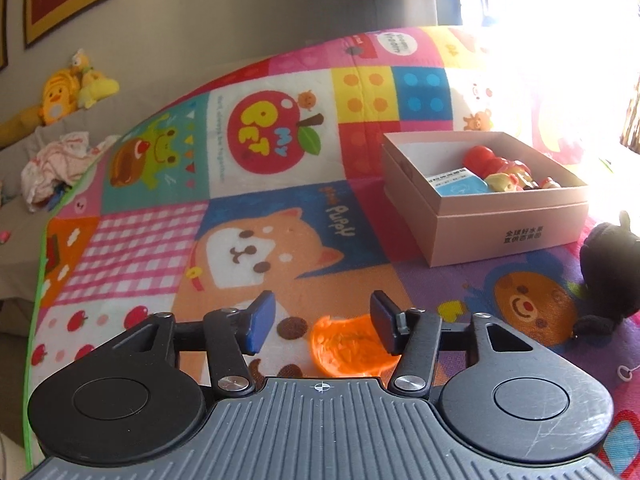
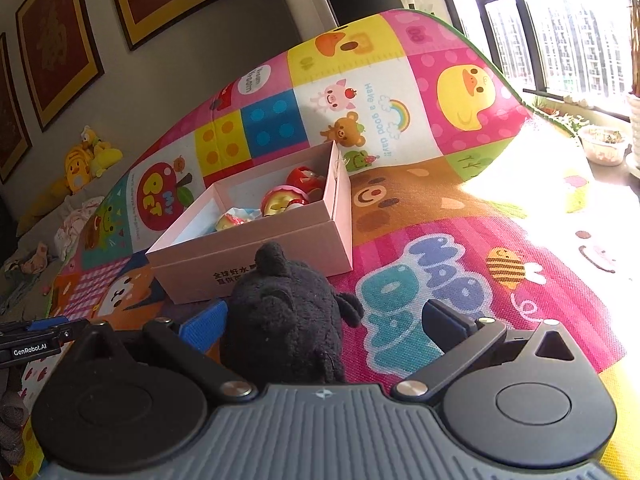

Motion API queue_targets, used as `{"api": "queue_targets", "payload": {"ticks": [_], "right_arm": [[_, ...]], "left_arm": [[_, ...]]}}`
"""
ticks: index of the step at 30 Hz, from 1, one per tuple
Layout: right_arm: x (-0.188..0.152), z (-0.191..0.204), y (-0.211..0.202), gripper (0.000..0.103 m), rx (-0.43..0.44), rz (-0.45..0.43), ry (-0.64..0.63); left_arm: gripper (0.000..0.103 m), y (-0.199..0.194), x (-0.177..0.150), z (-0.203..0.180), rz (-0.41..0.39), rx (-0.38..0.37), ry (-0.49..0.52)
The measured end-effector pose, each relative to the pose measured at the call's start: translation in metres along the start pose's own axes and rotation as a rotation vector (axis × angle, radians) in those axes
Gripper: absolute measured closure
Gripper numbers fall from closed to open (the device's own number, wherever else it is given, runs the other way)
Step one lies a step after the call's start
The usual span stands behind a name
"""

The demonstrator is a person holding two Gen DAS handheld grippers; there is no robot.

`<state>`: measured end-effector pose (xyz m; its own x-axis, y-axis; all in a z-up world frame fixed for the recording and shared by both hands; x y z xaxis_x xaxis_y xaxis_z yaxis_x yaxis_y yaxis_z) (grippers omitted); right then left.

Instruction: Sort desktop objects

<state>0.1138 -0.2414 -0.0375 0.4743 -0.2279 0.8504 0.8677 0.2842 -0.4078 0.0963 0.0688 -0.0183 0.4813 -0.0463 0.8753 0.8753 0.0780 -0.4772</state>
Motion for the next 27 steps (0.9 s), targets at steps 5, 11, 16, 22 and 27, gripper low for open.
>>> {"api": "queue_targets", "payload": {"ticks": [5, 11, 16, 22, 27], "right_arm": [[0.000, -0.001, 0.000, 0.000, 0.000, 0.002, 0.004], [-0.001, -0.002, 0.001, 0.000, -0.005, 0.005, 0.006], [-0.002, -0.002, 0.001, 0.000, -0.005, 0.008, 0.007], [-0.002, -0.002, 0.001, 0.000, -0.007, 0.005, 0.009], [-0.002, -0.002, 0.001, 0.000, -0.006, 0.005, 0.009]], "left_arm": [[0.023, -0.013, -0.006, 0.015, 0.005, 0.017, -0.038], [0.014, -0.006, -0.018, 0.011, 0.071, -0.047, -0.111], [0.012, 0.009, -0.025, -0.011, 0.105, -0.115, -0.140], [0.016, 0.032, -0.031, -0.026, 0.149, -0.065, -0.094], [0.044, 0.028, -0.030, -0.020, 0.134, -0.039, -0.085]]}}
Point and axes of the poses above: each gripper's, at about its wrist camera, not at the fingertips, and y roughly the way its jaws point, z to its left, x to its top, the point moved 10 cm from there along y, roughly the way its jaws point, and after that the axes turned 5 degrees about -z, right-handed, at the moved point
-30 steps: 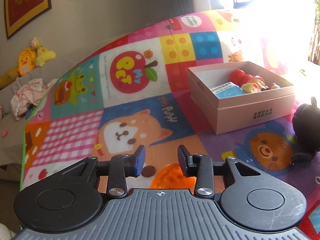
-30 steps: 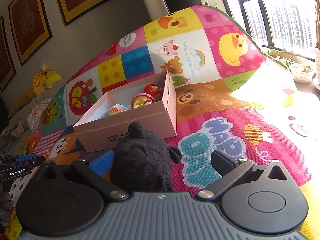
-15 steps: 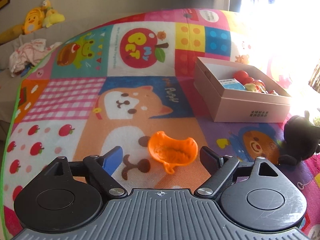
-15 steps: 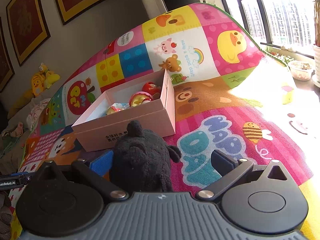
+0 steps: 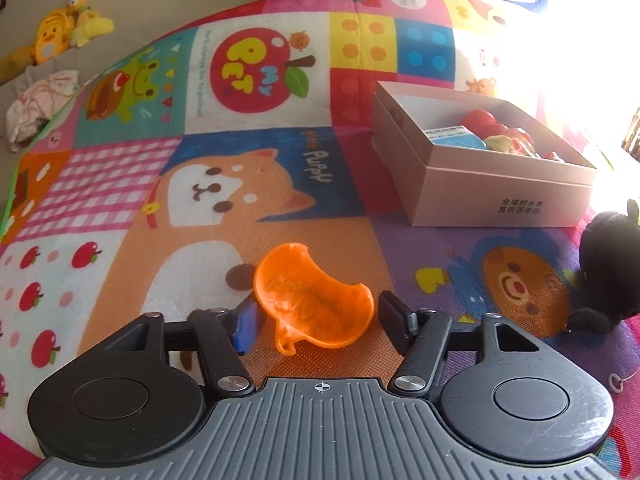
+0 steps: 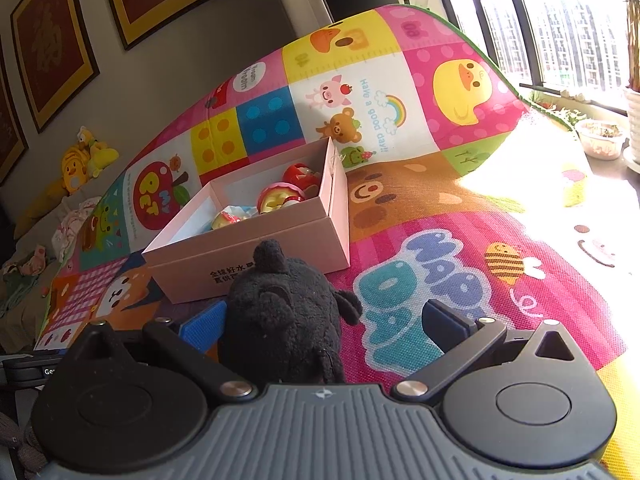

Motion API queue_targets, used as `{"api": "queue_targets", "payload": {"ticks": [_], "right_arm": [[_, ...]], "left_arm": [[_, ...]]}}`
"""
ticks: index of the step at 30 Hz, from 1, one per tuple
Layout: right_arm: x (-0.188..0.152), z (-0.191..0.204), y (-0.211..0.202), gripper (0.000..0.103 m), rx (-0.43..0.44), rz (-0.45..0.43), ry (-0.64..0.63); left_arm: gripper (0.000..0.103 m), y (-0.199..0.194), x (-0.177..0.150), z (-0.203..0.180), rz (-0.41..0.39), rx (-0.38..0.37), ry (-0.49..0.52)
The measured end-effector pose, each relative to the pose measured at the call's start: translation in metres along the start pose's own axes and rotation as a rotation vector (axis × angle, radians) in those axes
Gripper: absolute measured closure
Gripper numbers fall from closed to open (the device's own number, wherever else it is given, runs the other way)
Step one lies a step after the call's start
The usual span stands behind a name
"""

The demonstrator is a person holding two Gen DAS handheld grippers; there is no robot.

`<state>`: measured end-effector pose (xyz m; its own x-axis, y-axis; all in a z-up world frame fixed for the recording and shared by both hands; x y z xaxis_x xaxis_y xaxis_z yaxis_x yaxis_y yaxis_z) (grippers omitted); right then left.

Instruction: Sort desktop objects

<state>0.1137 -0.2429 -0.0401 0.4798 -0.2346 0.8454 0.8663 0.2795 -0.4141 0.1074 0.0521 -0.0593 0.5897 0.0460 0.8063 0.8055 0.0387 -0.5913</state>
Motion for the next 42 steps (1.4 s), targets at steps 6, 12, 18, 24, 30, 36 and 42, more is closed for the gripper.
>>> {"api": "queue_targets", "payload": {"ticks": [6, 12, 18, 24, 30, 36, 42], "right_arm": [[0.000, 0.000, 0.000, 0.000, 0.000, 0.001, 0.000], [0.000, 0.000, 0.000, 0.000, 0.000, 0.001, 0.000], [0.000, 0.000, 0.000, 0.000, 0.001, 0.001, 0.000], [0.000, -0.001, 0.000, 0.000, 0.001, 0.001, 0.000], [0.000, -0.001, 0.000, 0.000, -0.004, 0.004, -0.001], [0.000, 0.003, -0.001, 0.000, -0.027, -0.002, -0.041], [0.030, 0.050, -0.027, 0.000, 0.023, -0.119, -0.300]], "left_arm": [[0.044, -0.014, 0.011, 0.007, -0.030, 0.013, 0.024], [0.044, -0.023, 0.008, -0.039, -0.012, -0.150, 0.042], [0.044, -0.036, -0.009, -0.104, 0.026, -0.360, 0.076], [0.042, -0.036, -0.013, -0.116, -0.012, -0.335, 0.139], [0.029, -0.039, 0.005, -0.085, -0.095, -0.221, 0.142], [0.021, -0.035, 0.025, -0.026, -0.155, -0.034, 0.066], [0.007, -0.040, 0.032, 0.029, -0.175, 0.064, -0.071]]}}
Point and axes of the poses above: each gripper's, at about its wrist camera, not at the fingertips, and y roughly the way its jaws point, z to its left, x to its top, the point moved 10 cm from there along y, roughly the way its jaws point, and after that the axes turned 5 degrees about -z, right-handed, at the moved point
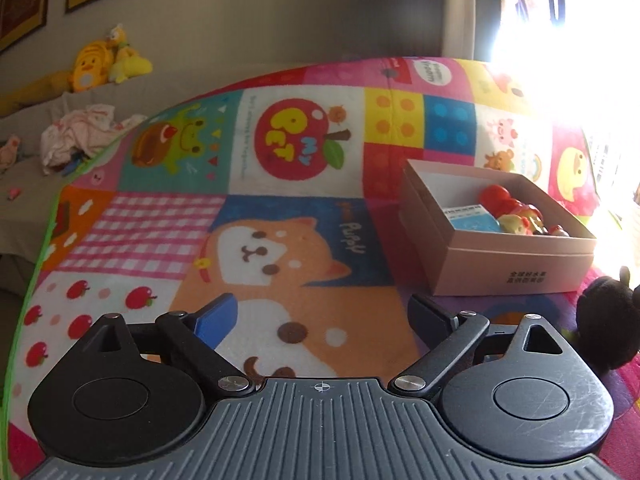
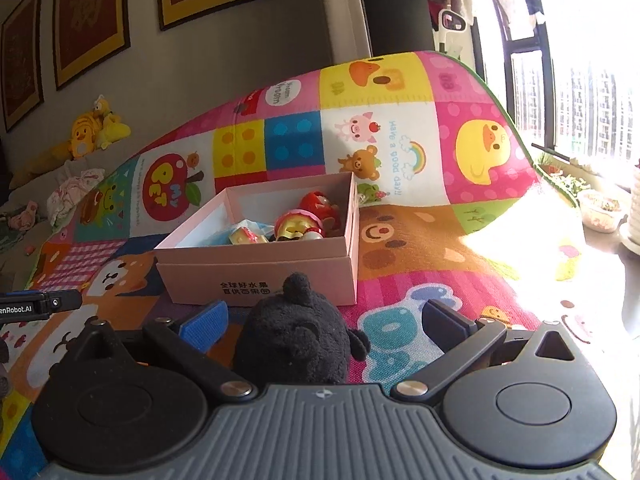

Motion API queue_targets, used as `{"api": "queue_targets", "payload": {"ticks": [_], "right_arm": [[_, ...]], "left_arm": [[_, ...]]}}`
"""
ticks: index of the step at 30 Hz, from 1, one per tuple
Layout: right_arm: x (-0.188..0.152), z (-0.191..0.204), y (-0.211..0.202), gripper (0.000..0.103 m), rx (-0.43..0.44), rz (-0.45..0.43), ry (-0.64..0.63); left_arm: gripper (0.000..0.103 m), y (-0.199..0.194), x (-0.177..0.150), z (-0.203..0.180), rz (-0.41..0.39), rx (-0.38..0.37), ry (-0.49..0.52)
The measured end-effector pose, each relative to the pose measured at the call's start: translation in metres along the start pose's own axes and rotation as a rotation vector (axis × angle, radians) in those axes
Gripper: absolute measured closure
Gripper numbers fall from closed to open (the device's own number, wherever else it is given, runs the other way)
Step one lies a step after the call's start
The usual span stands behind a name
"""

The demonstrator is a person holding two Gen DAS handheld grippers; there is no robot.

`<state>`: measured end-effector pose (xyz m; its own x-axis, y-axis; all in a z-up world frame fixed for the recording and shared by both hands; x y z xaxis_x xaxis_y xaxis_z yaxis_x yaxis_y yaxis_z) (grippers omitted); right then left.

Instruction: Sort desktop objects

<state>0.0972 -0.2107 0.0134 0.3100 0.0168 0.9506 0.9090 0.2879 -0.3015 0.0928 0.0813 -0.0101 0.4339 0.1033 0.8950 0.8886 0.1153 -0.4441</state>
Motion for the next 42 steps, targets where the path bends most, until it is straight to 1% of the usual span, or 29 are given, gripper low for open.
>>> {"api": "queue_targets", "payload": {"ticks": [2, 3, 4, 6, 7, 8, 9, 11, 13, 15, 17, 20, 21, 22, 23, 27, 30, 32, 33, 35, 38, 40, 42], "right_arm": [[0.016, 0.024, -0.009, 0.000, 0.073, -0.049, -0.092], [0.020, 0.039, -0.012, 0.000, 0.122, -0.057, -0.137], [0.021, 0.053, -0.012, 0.000, 0.172, -0.047, -0.171], [0.015, 0.080, -0.010, 0.009, 0.275, 0.015, -0.231], [0.005, 0.098, -0.006, 0.020, 0.334, 0.082, -0.272], [-0.005, 0.111, -0.002, 0.028, 0.374, 0.138, -0.307], [-0.015, 0.122, 0.001, 0.030, 0.390, 0.174, -0.340], [-0.034, 0.136, 0.007, 0.036, 0.372, 0.209, -0.421], [-0.051, 0.145, 0.014, 0.038, 0.355, 0.240, -0.494], [-0.064, 0.149, 0.021, 0.041, 0.343, 0.289, -0.528], [-0.072, 0.149, 0.024, 0.056, 0.333, 0.324, -0.540], [-0.071, 0.148, 0.025, 0.066, 0.347, 0.352, -0.514], [-0.069, 0.148, 0.024, 0.068, 0.359, 0.364, -0.494], [-0.065, 0.148, 0.025, 0.069, 0.385, 0.389, -0.447], [-0.062, 0.148, 0.024, 0.069, 0.414, 0.416, -0.395], [-0.050, 0.145, 0.023, 0.069, 0.577, 0.574, -0.105], [-0.056, 0.142, 0.028, 0.069, 0.665, 0.693, 0.085], [-0.063, 0.139, 0.033, 0.069, 0.672, 0.745, 0.168], [-0.066, 0.135, 0.036, 0.069, 0.662, 0.756, 0.197], [-0.066, 0.128, 0.039, 0.069, 0.640, 0.741, 0.223], [-0.056, 0.113, 0.044, 0.067, 0.548, 0.660, 0.186], [-0.048, 0.100, 0.047, 0.063, 0.464, 0.592, 0.133], [-0.038, 0.086, 0.045, 0.063, 0.378, 0.522, 0.068]], "left_arm": [[0.005, 0.002, -0.003, 0.008, 0.014, 0.015, -0.039], [0.003, 0.004, -0.006, 0.011, 0.025, 0.016, -0.061], [0.002, 0.007, -0.010, 0.012, 0.042, 0.011, -0.091], [0.002, 0.013, -0.020, 0.013, 0.076, 0.003, -0.139], [0.002, 0.015, -0.024, 0.014, 0.085, 0.003, -0.156], [0.002, 0.016, -0.027, 0.014, 0.087, 0.008, -0.168], [0.001, 0.017, -0.030, 0.016, 0.085, 0.016, -0.173], [0.001, 0.019, -0.037, 0.018, 0.083, 0.035, -0.182], [0.001, 0.019, -0.040, 0.021, 0.090, 0.028, -0.209], [0.000, 0.018, -0.039, 0.024, 0.076, 0.024, -0.235], [0.000, 0.018, -0.039, 0.026, 0.074, 0.017, -0.255], [0.000, 0.018, -0.039, 0.027, 0.069, 0.015, -0.266], [0.000, 0.018, -0.039, 0.026, 0.069, 0.015, -0.265], [0.000, 0.018, -0.039, 0.027, 0.070, 0.015, -0.265], [0.000, 0.018, -0.039, 0.027, 0.070, 0.015, -0.264], [0.000, 0.018, -0.039, 0.027, 0.072, 0.017, -0.261], [0.000, 0.018, -0.039, 0.026, 0.072, 0.017, -0.261], [0.000, 0.018, -0.039, 0.026, 0.072, 0.017, -0.261], [0.000, 0.018, -0.039, 0.026, 0.073, 0.017, -0.261], [0.000, 0.018, -0.039, 0.026, 0.073, 0.017, -0.261], [0.000, 0.019, -0.040, 0.026, 0.074, 0.015, -0.259], [0.000, 0.019, -0.041, 0.026, 0.075, 0.016, -0.258], [0.000, 0.019, -0.040, 0.025, 0.076, 0.016, -0.257]]}}
Point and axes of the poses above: each gripper's, at about its wrist camera, not at the fingertips, and y roughly the way its jaws point, z to its left, x to its top, the point moved 10 cm from there along y, roughly the way its jaws point, and after that the axes turned 5 degrees about -z, right-handed, at the moved point
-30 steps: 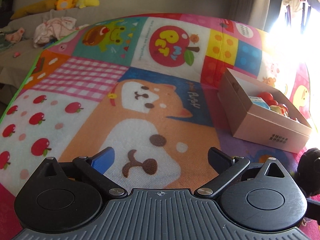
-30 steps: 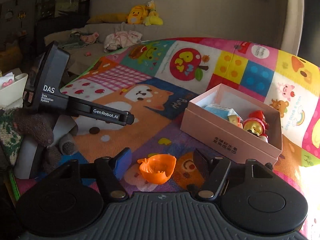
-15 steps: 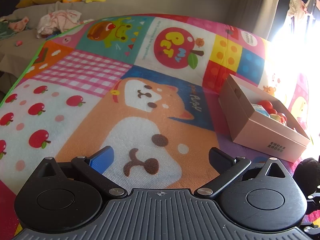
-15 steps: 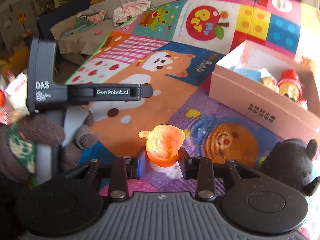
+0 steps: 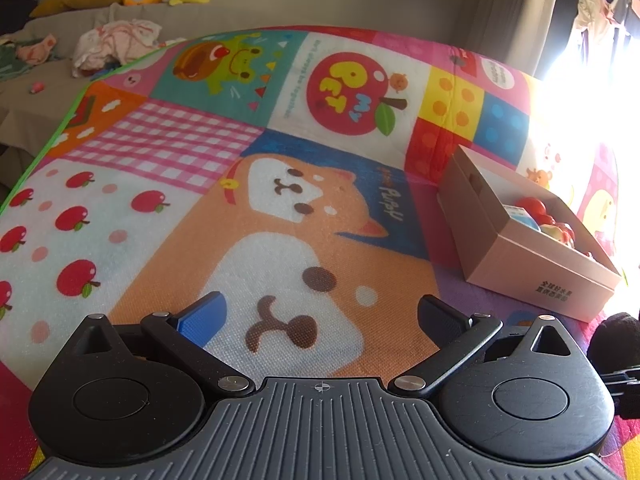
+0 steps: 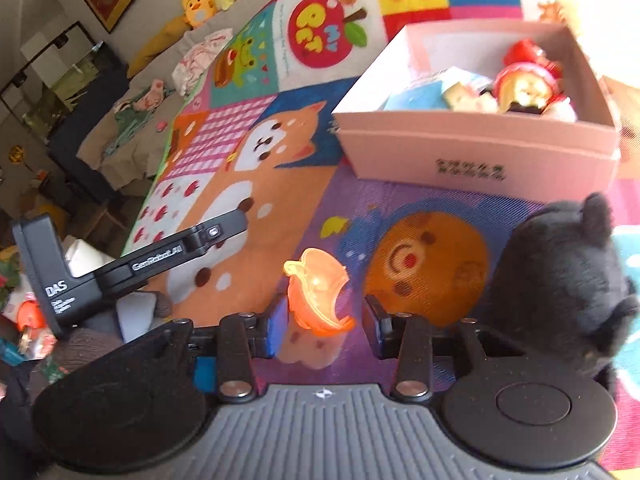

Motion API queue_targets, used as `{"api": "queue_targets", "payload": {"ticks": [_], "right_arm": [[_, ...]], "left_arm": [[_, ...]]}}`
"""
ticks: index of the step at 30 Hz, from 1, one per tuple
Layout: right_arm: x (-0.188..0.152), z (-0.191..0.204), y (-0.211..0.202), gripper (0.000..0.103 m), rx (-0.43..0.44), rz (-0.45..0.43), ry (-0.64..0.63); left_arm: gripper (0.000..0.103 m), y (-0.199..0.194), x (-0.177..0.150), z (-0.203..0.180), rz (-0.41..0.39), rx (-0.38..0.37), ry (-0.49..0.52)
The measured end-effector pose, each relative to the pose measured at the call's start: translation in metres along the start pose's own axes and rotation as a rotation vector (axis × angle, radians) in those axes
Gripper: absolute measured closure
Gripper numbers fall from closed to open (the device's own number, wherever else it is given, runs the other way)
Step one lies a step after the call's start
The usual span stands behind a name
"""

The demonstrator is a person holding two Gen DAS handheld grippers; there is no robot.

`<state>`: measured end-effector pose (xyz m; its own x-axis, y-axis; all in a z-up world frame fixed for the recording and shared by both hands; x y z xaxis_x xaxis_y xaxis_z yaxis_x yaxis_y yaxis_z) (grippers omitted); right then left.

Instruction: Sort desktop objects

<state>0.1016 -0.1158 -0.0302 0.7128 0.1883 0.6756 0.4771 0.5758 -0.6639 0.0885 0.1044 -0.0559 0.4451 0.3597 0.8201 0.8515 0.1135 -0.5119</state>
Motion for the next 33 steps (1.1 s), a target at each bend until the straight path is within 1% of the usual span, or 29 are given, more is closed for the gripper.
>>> {"api": "queue_targets", "payload": {"ticks": [1, 3, 4, 5, 6, 8, 9, 10, 11, 13, 17, 20, 23, 24, 26, 30, 31, 33], "right_arm": [[0.004, -0.004, -0.006, 0.063, -0.028, -0.030, -0.017], [0.015, -0.014, -0.024, 0.060, -0.084, -0.109, -0.041], [0.020, -0.020, -0.033, 0.053, -0.115, -0.151, -0.052], [0.024, -0.026, -0.043, 0.044, -0.159, -0.199, -0.064], [0.028, -0.035, -0.055, 0.039, -0.213, -0.251, -0.079], [0.032, -0.052, -0.073, 0.020, -0.332, -0.334, -0.112], [0.032, -0.061, -0.083, 0.015, -0.394, -0.373, -0.127], [0.031, -0.069, -0.092, 0.008, -0.443, -0.400, -0.136], [0.029, -0.078, -0.100, 0.003, -0.486, -0.420, -0.138], [0.023, -0.094, -0.112, 0.000, -0.545, -0.437, -0.122], [0.005, -0.117, -0.110, 0.000, -0.550, -0.399, -0.033], [-0.005, -0.131, -0.101, 0.000, -0.560, -0.375, 0.028], [-0.009, -0.138, -0.095, 0.000, -0.552, -0.368, 0.080], [-0.012, -0.138, -0.095, 0.000, -0.550, -0.370, 0.086], [-0.012, -0.136, -0.094, 0.000, -0.544, -0.375, 0.083], [-0.014, -0.127, -0.095, 0.000, -0.517, -0.376, 0.060], [-0.015, -0.123, -0.094, 0.000, -0.505, -0.371, 0.049], [-0.015, -0.116, -0.091, 0.000, -0.485, -0.362, 0.029]], "left_arm": [[0.000, 0.000, 0.000, 0.000, 0.000, 0.000, 0.000], [0.000, 0.000, 0.000, 0.000, 0.000, 0.001, 0.001], [0.000, 0.000, 0.000, 0.000, 0.001, 0.002, 0.003], [0.000, 0.001, -0.001, -0.001, 0.002, 0.004, 0.005], [0.000, 0.001, -0.001, -0.001, 0.003, 0.006, 0.008], [0.000, 0.002, -0.001, -0.002, 0.008, 0.013, 0.020], [0.000, 0.002, -0.001, -0.004, 0.012, 0.016, 0.033], [0.000, 0.002, -0.001, -0.006, 0.015, 0.008, 0.049], [0.000, 0.002, -0.001, -0.013, 0.018, -0.031, 0.076], [0.000, -0.004, -0.001, -0.031, 0.010, -0.122, 0.118], [0.000, -0.018, -0.003, -0.066, 0.015, -0.284, 0.167], [0.000, -0.029, -0.008, -0.087, 0.036, -0.375, 0.227], [0.000, -0.038, -0.025, -0.110, 0.089, -0.445, 0.318], [0.000, -0.039, -0.030, -0.115, 0.097, -0.448, 0.342], [0.000, -0.037, -0.042, -0.125, 0.109, -0.426, 0.400], [0.001, -0.031, -0.056, -0.135, 0.111, -0.388, 0.474], [0.002, -0.031, -0.057, -0.137, 0.112, -0.393, 0.483], [0.012, -0.035, -0.061, -0.142, 0.118, -0.411, 0.503]]}}
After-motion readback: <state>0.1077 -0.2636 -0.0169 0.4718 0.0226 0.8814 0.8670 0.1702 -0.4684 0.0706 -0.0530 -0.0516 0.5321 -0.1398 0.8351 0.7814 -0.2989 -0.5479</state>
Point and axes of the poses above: each gripper's, at about its wrist camera, not at the fingertips, and y roughly the way its jaws point, z to its left, x to its top, the point moved 10 cm from there along y, roughly the way its jaws point, and after that the axes turned 5 degrees about -z, right-handed, at the moved point
